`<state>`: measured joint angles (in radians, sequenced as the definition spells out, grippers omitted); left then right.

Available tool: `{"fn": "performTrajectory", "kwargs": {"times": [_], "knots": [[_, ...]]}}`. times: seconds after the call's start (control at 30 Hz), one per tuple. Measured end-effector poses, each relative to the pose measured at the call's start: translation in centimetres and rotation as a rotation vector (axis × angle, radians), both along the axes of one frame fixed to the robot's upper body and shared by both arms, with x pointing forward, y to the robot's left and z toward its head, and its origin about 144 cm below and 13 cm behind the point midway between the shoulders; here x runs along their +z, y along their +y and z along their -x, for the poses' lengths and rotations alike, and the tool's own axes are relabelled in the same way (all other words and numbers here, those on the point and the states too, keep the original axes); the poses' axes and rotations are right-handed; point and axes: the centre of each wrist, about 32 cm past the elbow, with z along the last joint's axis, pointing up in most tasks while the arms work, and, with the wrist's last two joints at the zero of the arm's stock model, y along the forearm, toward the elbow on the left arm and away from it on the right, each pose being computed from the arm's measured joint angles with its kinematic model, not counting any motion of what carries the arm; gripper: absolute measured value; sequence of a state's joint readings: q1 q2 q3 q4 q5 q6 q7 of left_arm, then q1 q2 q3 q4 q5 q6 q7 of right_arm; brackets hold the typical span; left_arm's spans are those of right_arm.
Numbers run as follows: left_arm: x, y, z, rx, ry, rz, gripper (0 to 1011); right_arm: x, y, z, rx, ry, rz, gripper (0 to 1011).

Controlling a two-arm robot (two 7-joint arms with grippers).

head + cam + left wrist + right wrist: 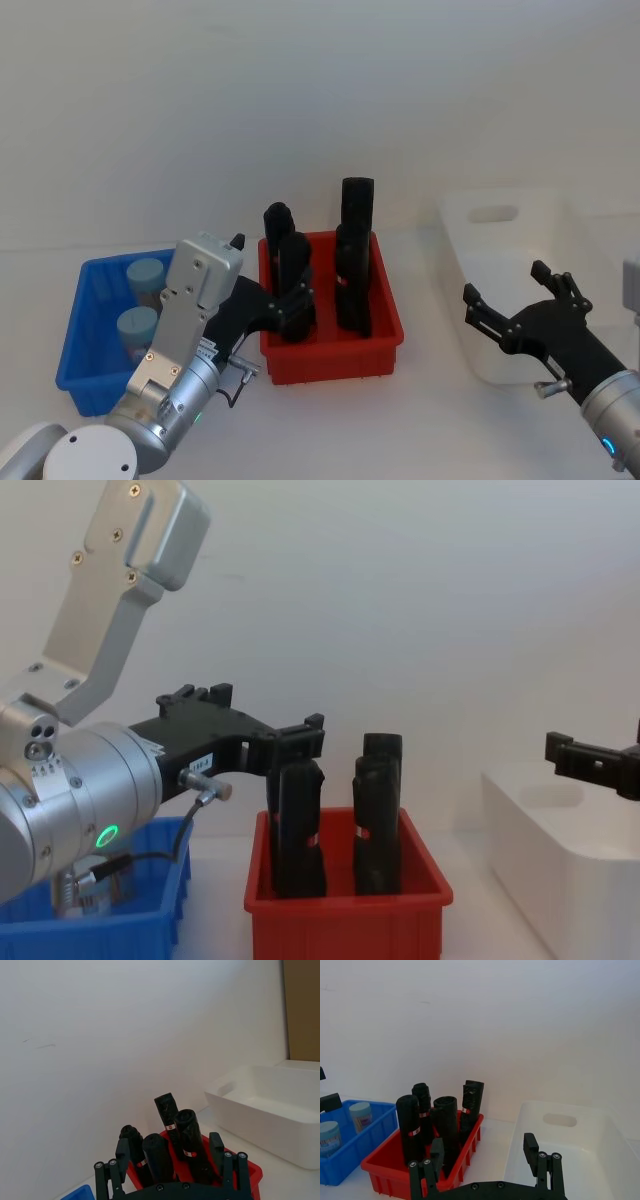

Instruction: Pick the cotton swabs from the blue box and place them into the white box.

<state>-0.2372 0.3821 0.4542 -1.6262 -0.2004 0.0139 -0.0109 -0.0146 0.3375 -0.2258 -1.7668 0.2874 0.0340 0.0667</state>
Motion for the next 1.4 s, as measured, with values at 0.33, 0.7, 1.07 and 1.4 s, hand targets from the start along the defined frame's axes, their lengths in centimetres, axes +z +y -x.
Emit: {"fn": "performTrajectory", "kwargs": {"times": [0.33, 0.7, 1.07, 1.4], "knots": [[0.0, 0.0, 0.0, 0.0, 0.0, 0.0, 1004, 0.0, 0.0, 0.0, 0.0, 0.0, 0.0, 1002], [0.1, 0.0, -0.6, 0.013, 0.007, 0.001, 1004, 0.0, 0.0, 0.0, 0.0, 0.0, 0.0, 1001], [0.1, 0.7, -2.4, 0.065, 0.055, 0.017, 1004, 0.0, 0.0, 0.0, 0.0, 0.0, 0.0, 1002], [0.0, 2.3, -3.6, 0.137, 0.118, 0.034, 1004, 0.0, 0.0, 0.0, 0.0, 0.0, 0.0, 1002]]}}
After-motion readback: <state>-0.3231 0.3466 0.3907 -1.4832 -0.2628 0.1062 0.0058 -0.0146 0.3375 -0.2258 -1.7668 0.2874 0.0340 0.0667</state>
